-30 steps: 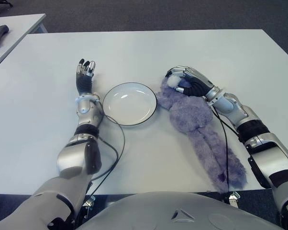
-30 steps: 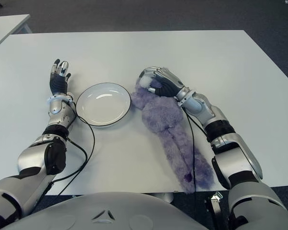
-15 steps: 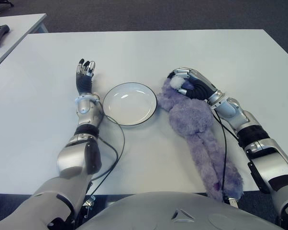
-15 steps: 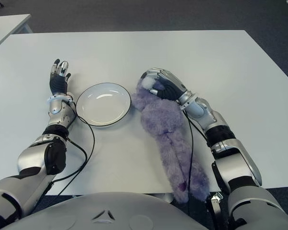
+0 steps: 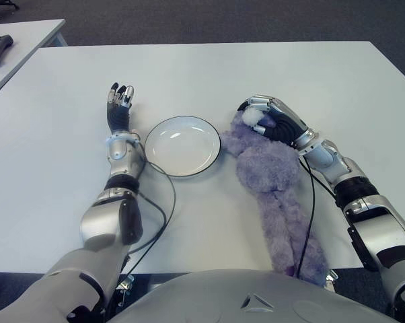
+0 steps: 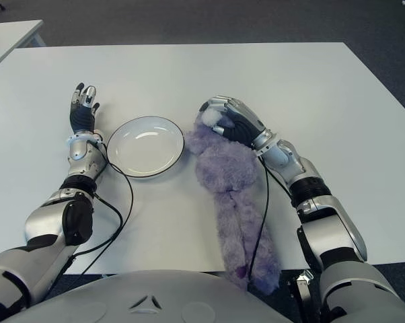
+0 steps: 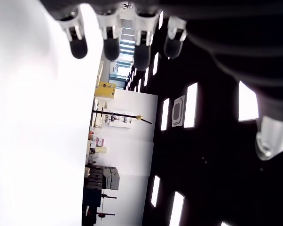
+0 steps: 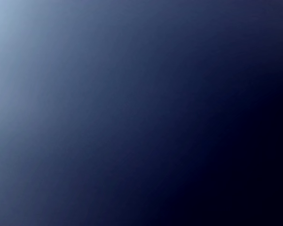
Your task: Put the doll into the plate.
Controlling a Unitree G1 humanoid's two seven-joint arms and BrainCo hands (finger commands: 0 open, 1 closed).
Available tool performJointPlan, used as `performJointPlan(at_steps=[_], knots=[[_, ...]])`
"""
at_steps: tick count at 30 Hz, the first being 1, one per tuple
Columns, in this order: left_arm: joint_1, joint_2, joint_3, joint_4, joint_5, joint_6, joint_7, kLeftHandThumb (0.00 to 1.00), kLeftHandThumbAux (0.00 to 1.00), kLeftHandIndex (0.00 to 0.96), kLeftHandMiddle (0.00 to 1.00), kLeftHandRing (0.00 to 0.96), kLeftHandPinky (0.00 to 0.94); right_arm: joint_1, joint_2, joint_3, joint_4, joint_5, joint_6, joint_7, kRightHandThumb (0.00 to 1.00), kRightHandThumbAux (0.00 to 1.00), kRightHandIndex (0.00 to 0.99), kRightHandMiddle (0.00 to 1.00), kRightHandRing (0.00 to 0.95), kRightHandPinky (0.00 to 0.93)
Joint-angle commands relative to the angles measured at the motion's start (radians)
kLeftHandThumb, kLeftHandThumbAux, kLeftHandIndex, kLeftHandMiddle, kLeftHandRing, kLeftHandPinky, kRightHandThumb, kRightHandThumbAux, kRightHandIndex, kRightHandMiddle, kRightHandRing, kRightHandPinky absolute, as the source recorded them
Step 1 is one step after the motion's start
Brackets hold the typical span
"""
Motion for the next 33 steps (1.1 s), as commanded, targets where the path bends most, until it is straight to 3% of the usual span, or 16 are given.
performJointPlan(at_steps=[1,10,22,26,33], knots=[[0.254,-0.12,0.033,0.167,-0.039,0.042,0.022,0.0,0.502,0.05,0.117,0.061,0.0,-0.029,0.016,-0.019,0.082,-0.04,-0.055,-0.015,0.706,0.715,0.439,0.873,0.849,0.85],[0.254,-0.121,0.035,0.168,-0.036,0.039,0.021,0.0,0.494,0.054,0.12,0.065,0.0,-0.101,0.022,-0.062,0.101,-0.025,-0.085,-0.04,0.707,0.715,0.439,0.871,0.847,0.842],[0.25,-0.122,0.026,0.169,-0.026,0.04,0.03,0.0,0.493,0.053,0.125,0.07,0.0,-0.22,0.016,-0.085,0.097,-0.163,-0.083,-0.178,0.702,0.716,0.44,0.821,0.811,0.772],[0.248,-0.125,0.031,0.17,-0.031,0.041,0.028,0.0,0.493,0.053,0.128,0.074,0.0,-0.255,0.014,-0.087,0.093,-0.224,-0.072,-0.246,0.702,0.716,0.44,0.832,0.818,0.806],[0.246,-0.128,0.028,0.17,-0.028,0.044,0.037,0.0,0.492,0.053,0.124,0.069,0.0,-0.317,0.004,-0.086,0.136,-0.245,-0.066,-0.286,0.705,0.714,0.44,0.83,0.82,0.812]])
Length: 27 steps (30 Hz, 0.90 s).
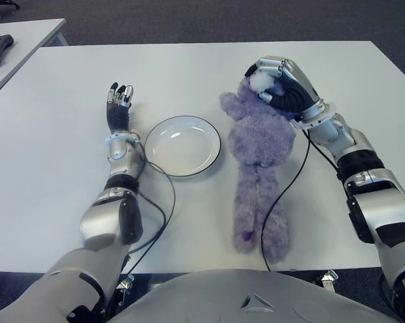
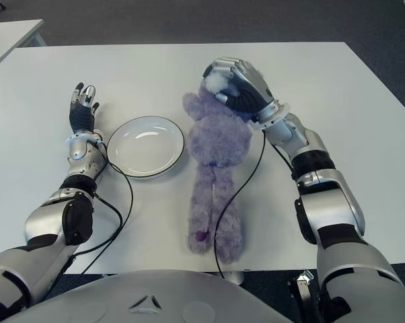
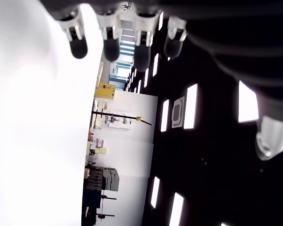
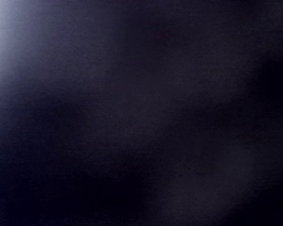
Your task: Put the doll into the plate.
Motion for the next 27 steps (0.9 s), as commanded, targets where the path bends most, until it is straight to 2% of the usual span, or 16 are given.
performJointPlan(at_steps=[1,7,16,27], knots=[[0.248,-0.126,0.023,0.17,-0.026,0.043,0.038,0.0,0.492,0.053,0.124,0.069,0.0,-0.09,-0.002,-0.012,0.045,-0.047,-0.009,-0.066,0.705,0.713,0.44,0.83,0.82,0.813],[0.247,-0.128,0.02,0.17,-0.023,0.042,0.043,0.0,0.495,0.049,0.121,0.066,0.0,-0.125,-0.003,-0.007,0.065,-0.063,-0.008,-0.102,0.708,0.713,0.441,0.835,0.828,0.841],[0.244,-0.129,0.02,0.171,-0.023,0.045,0.043,0.0,0.486,0.04,0.122,0.068,0.0,-0.184,-0.013,0.0,0.093,-0.081,0.01,-0.121,0.707,0.713,0.441,0.825,0.822,0.809],[0.243,-0.133,0.017,0.172,-0.021,0.047,0.042,0.0,0.48,0.032,0.115,0.059,0.0,-0.231,0.022,0.003,0.112,-0.025,0.027,-0.032,0.707,0.714,0.44,0.861,0.842,0.839]])
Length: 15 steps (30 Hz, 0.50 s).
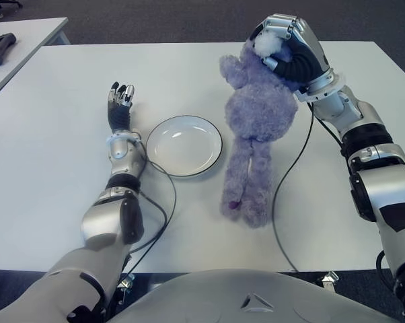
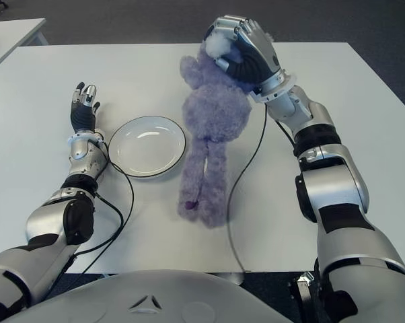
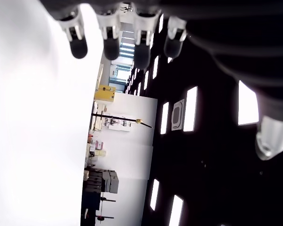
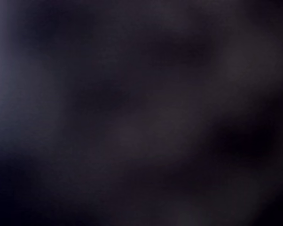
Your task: Put the doll into the plate.
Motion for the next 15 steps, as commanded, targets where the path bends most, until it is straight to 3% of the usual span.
performJointPlan(at_steps=[1,15], knots=[[0.247,-0.127,0.019,0.172,-0.023,0.048,0.034,0.0,0.481,0.034,0.116,0.06,0.0,-0.063,0.028,0.002,0.022,0.03,0.026,0.059,0.707,0.714,0.44,0.866,0.845,0.845],[0.241,-0.134,0.019,0.172,-0.022,0.053,0.052,0.0,0.487,0.041,0.13,0.071,0.0,-0.151,0.078,0.012,0.046,0.018,0.082,0.09,0.707,0.714,0.44,0.847,0.836,0.834]])
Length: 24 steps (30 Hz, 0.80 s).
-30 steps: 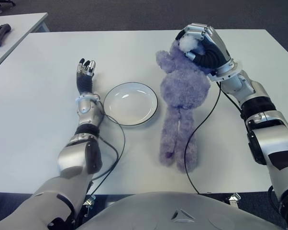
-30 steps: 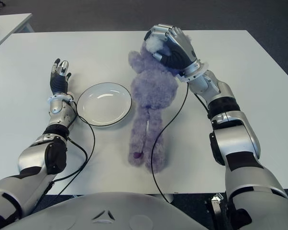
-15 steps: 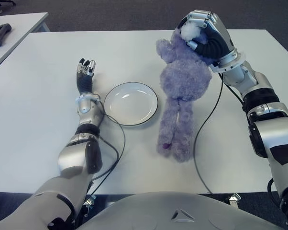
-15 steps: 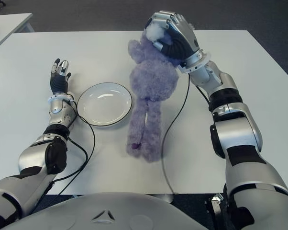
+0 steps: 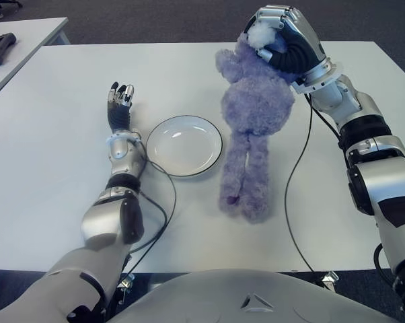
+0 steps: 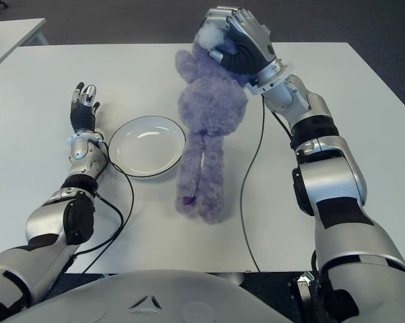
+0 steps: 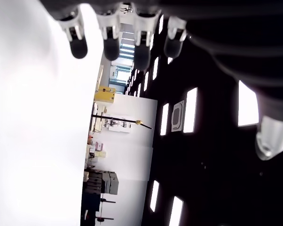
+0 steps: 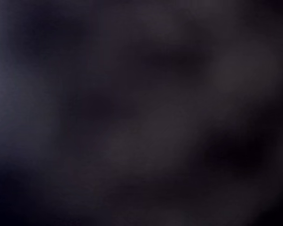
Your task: Put the doll into the plate.
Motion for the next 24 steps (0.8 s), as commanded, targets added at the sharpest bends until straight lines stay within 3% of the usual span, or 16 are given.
performJointPlan(at_steps=[1,12,24], knots=[[0.241,-0.134,0.017,0.172,-0.022,0.053,0.044,0.0,0.488,0.041,0.13,0.071,0.0,-0.089,0.047,0.009,0.024,0.009,0.039,0.022,0.707,0.713,0.44,0.847,0.836,0.835],[0.242,-0.133,0.016,0.174,-0.021,0.051,0.032,0.0,0.494,0.024,0.126,0.068,0.0,-0.138,0.084,0.013,0.036,0.002,0.048,0.013,0.709,0.713,0.44,0.868,0.853,0.861],[0.242,-0.139,0.01,0.172,-0.016,0.044,0.038,0.0,0.509,0.025,0.124,0.07,0.0,-0.2,0.179,0.033,0.031,0.002,0.081,0.02,0.708,0.713,0.44,0.864,0.85,0.85]])
